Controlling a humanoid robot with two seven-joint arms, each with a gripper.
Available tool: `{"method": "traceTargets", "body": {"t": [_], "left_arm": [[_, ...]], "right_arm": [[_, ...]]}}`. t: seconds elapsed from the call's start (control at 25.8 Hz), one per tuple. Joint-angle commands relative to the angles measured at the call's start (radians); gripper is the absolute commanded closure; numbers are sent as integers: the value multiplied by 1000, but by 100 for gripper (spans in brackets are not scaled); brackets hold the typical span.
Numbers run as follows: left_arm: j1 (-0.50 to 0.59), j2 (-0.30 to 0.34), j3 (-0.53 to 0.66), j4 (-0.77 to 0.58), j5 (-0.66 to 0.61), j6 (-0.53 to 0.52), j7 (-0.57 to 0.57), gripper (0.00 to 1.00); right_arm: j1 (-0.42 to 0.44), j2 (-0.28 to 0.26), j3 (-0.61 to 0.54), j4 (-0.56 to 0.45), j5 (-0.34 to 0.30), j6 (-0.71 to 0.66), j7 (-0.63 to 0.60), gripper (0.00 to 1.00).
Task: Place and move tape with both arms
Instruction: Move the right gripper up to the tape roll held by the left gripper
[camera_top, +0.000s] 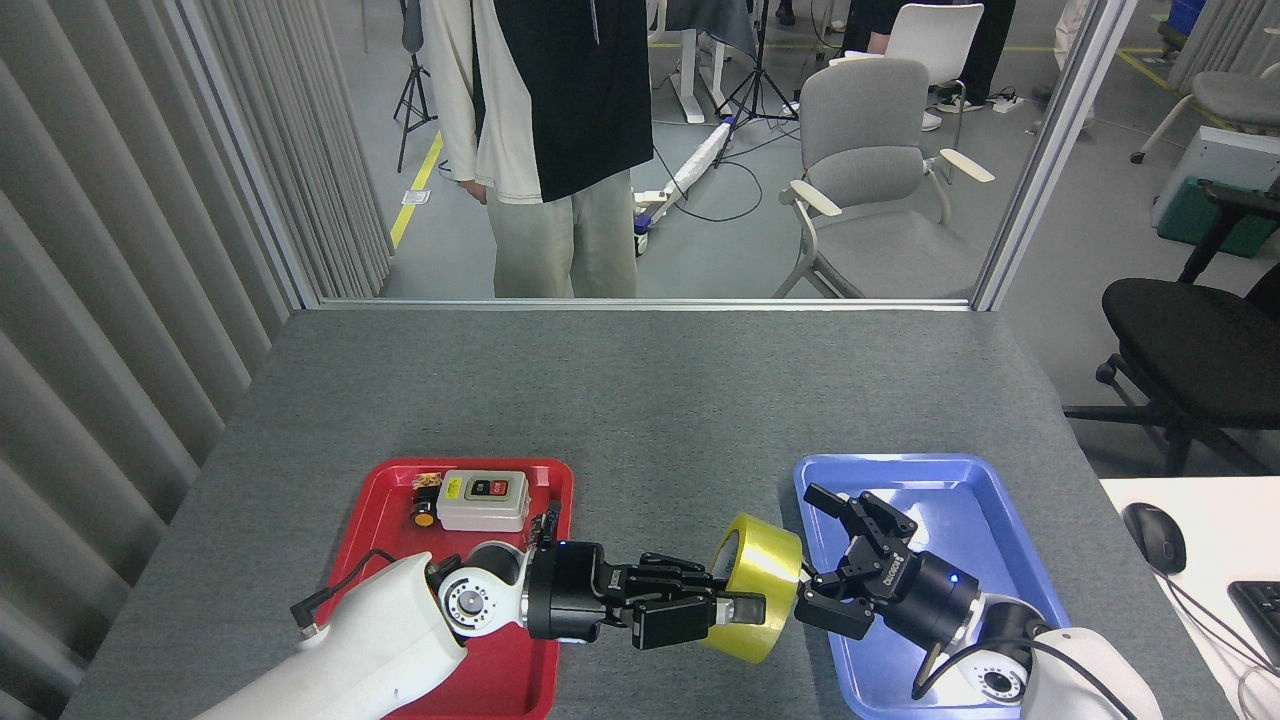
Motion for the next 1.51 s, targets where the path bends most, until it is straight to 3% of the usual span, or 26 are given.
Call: {"method": "traceTargets", "body": {"t": [0.0, 0.23, 0.39, 0.62, 1.12, 1.47], "left_arm": [[2, -1, -1, -2, -2, -1, 1, 100], [2, 0, -1, 10, 0, -1, 8, 100], [0, 9, -1, 13, 1, -1, 8, 100], [0, 26, 1, 4, 0, -1, 8, 100], [2, 25, -1, 1, 0, -1, 8, 100], [-1, 22, -2, -1, 0, -1, 8, 100]], "right_arm": [[-20, 3, 23, 2, 2, 0, -2, 1], [-7, -24, 33, -18, -1, 0, 0, 1], [39, -90, 21, -29, -9, 0, 0, 0], [47, -101, -6, -46, -13, 0, 0, 0], [62, -72, 10, -93, -12, 0, 1, 0], [30, 9, 55, -92, 2, 0, 3, 0]]}}
